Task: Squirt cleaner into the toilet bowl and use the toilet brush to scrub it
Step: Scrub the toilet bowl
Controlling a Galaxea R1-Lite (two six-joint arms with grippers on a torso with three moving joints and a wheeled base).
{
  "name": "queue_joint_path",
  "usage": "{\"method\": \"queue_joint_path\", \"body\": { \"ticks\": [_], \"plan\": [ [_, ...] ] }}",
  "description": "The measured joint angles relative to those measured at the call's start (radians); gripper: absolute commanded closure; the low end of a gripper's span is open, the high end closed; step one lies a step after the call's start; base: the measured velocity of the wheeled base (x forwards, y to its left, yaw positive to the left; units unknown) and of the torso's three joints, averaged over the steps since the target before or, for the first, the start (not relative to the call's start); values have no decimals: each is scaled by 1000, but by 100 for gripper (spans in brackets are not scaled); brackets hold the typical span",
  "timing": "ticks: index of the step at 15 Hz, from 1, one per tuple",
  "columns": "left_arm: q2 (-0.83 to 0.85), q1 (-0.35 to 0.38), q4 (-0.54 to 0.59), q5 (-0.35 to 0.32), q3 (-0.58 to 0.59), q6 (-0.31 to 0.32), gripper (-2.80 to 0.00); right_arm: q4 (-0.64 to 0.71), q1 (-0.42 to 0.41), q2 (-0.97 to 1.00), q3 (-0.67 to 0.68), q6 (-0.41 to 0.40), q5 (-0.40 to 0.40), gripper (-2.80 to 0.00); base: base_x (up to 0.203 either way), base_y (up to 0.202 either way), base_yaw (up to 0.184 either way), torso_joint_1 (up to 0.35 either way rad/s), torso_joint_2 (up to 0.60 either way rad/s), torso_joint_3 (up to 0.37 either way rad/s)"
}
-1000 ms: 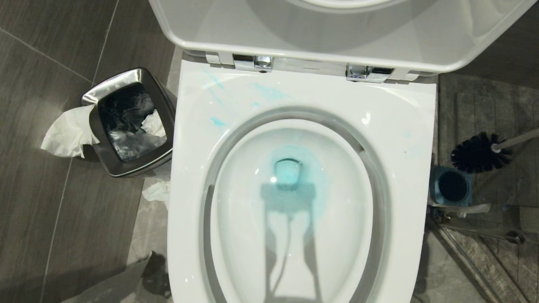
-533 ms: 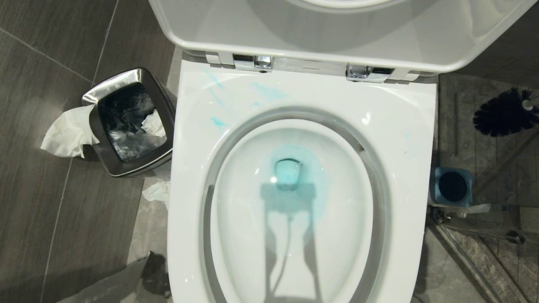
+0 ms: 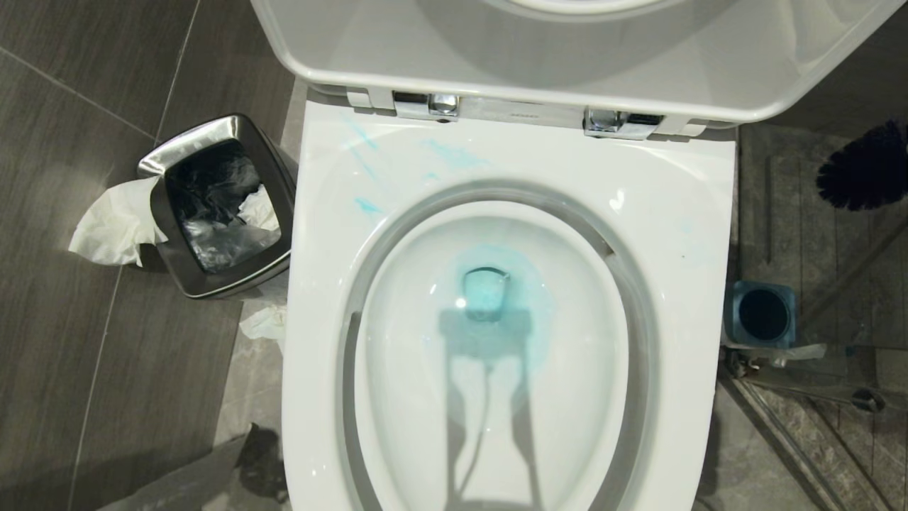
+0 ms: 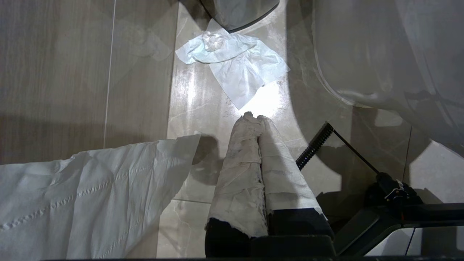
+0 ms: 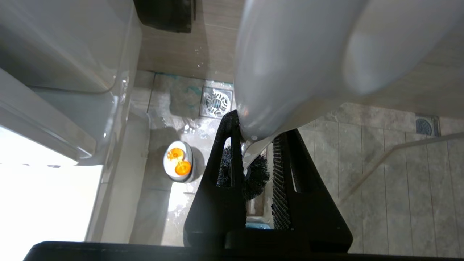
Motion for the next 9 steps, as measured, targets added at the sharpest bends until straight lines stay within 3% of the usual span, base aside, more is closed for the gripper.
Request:
{"method": "queue_joint_path", "body": {
  "ticks": [4, 9],
  "plan": [
    [0, 0, -1, 0, 0, 1, 0, 86, 1, -9, -34, 4, 5, 0, 0, 0, 0, 2, 2, 46],
    [0, 0, -1, 0, 0, 1, 0, 115, 2, -10, -71, 5, 13, 0, 0, 0, 0, 2, 5, 185]
  ]
}}
